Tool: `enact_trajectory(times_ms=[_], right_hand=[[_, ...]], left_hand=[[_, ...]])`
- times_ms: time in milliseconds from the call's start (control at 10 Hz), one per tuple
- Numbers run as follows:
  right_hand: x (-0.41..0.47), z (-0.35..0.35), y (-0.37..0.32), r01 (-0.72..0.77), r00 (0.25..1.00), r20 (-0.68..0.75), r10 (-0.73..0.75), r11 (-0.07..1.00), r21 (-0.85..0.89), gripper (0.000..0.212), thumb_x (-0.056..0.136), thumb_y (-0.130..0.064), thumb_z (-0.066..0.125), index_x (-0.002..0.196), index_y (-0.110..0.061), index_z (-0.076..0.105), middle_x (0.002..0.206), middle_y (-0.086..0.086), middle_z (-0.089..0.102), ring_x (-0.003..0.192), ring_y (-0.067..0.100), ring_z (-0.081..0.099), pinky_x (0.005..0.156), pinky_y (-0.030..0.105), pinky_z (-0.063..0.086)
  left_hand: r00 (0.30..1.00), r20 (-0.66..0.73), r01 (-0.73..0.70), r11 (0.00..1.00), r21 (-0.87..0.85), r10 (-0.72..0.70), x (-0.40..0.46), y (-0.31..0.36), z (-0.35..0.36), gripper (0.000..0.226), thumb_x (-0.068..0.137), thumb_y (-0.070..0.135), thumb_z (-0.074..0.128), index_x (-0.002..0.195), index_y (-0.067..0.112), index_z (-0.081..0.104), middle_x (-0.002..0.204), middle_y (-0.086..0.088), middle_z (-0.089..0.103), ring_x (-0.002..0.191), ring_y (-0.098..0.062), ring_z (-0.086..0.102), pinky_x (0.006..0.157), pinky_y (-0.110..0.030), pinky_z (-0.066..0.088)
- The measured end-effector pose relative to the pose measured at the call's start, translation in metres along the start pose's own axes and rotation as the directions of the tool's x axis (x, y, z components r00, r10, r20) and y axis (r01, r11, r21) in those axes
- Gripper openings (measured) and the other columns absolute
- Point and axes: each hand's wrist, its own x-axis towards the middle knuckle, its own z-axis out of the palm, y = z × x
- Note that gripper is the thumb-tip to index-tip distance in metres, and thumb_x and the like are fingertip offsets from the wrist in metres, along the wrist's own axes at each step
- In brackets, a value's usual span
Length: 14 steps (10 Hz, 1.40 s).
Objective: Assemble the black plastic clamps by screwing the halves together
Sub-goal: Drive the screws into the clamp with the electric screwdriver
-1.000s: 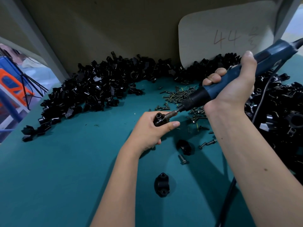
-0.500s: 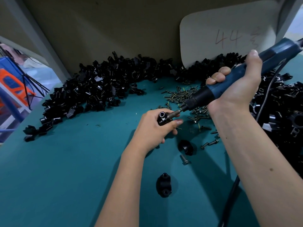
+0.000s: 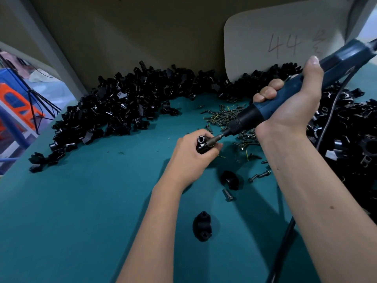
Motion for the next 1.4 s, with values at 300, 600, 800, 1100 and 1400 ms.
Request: enact_trajectory(times_ms=[300, 600, 800, 1100, 1400], right_hand=[[-0.003, 0.005, 0.001, 0.073, 0.997, 0.022, -0.073, 0.997, -0.031, 0.035, 0.101, -0.038, 0.063, 0.113, -0.014, 0.04, 0.067, 0.003, 0.047, 0.051, 0.015, 0.042, 0.049, 0.029, 0.04], [-0.01, 0.008, 0.007, 0.08, 0.994, -0.07, -0.088, 0.991, -0.105, 0.025, 0.1, -0.055, 0.057, 0.086, -0.04, 0.043, 0.082, -0.009, 0.049, 0.055, 0.0, 0.056, 0.06, 0.03, 0.053], [0.002, -0.004, 0.007, 0.061, 0.997, -0.048, -0.063, 0.997, -0.046, 0.032, 0.1, -0.045, 0.064, 0.1, -0.018, 0.047, 0.07, -0.001, 0.048, 0.048, 0.01, 0.049, 0.05, 0.028, 0.045], [0.018, -0.007, 0.0, -0.044, 0.948, -0.314, 0.056, 0.998, 0.044, 0.042, 0.093, -0.036, 0.072, 0.12, -0.013, 0.05, 0.064, 0.001, 0.051, 0.046, 0.013, 0.045, 0.05, 0.027, 0.042], [0.024, -0.011, -0.009, -0.193, 0.977, -0.058, 0.207, 0.963, 0.19, 0.048, 0.09, -0.057, 0.071, 0.099, -0.015, 0.049, 0.066, -0.004, 0.048, 0.051, 0.009, 0.044, 0.05, 0.023, 0.042]], left_hand=[[0.998, -0.058, 0.037, 0.996, 0.082, -0.032, 0.0, -0.007, 0.003, 0.023, 0.093, 0.038, 0.073, 0.08, 0.027, 0.058, 0.062, 0.014, 0.048, 0.054, -0.008, 0.037, 0.049, -0.021, 0.032], [0.982, -0.185, 0.1, 0.954, 0.284, -0.047, -0.001, -0.006, 0.006, 0.028, 0.093, 0.051, 0.07, 0.085, 0.03, 0.053, 0.067, 0.007, 0.051, 0.054, -0.013, 0.04, 0.047, -0.03, 0.031], [0.981, -0.192, 0.071, 0.937, 0.343, -0.004, -0.003, 0.0, 0.005, 0.026, 0.094, 0.047, 0.071, 0.09, 0.03, 0.052, 0.073, 0.007, 0.056, 0.059, -0.018, 0.044, 0.05, -0.032, 0.034], [0.942, -0.208, -0.12, 0.844, 0.523, 0.262, -0.005, 0.007, 0.007, 0.028, 0.09, 0.023, 0.078, 0.103, 0.02, 0.054, 0.079, 0.002, 0.062, 0.071, -0.032, 0.055, 0.057, -0.04, 0.044], [0.889, -0.454, 0.067, 0.998, 0.011, -0.055, 0.003, -0.002, -0.012, 0.023, 0.089, 0.032, 0.08, 0.086, 0.026, 0.058, 0.075, 0.008, 0.062, 0.063, -0.002, 0.054, 0.061, -0.023, 0.045]])
